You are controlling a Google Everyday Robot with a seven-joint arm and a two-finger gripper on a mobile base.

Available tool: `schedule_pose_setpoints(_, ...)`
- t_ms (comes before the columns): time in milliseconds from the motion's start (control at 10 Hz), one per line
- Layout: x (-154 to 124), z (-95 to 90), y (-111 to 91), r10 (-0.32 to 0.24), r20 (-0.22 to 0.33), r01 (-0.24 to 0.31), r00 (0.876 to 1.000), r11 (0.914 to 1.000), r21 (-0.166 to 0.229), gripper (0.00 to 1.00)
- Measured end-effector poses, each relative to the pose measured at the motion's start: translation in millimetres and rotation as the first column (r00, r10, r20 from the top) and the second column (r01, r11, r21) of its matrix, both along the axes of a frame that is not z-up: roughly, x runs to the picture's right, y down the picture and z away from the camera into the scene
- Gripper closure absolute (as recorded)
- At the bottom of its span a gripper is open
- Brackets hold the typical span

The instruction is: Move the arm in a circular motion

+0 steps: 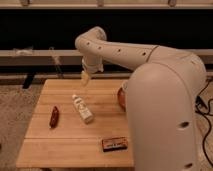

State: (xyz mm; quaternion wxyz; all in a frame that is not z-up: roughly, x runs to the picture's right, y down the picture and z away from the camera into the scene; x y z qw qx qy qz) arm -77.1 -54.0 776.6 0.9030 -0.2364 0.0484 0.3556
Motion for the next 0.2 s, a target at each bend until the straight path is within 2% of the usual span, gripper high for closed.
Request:
schedule_pose_setpoints(100,-11.8,-19.4,18.1,-0.020,0.045,0.021,0.999,0.9998,-0.006,0.20)
schedule_pose_setpoints(200,-17.4,-30.7,29.1,-0.035,0.071,0.035,0.997,0.9993,-0.008,0.20)
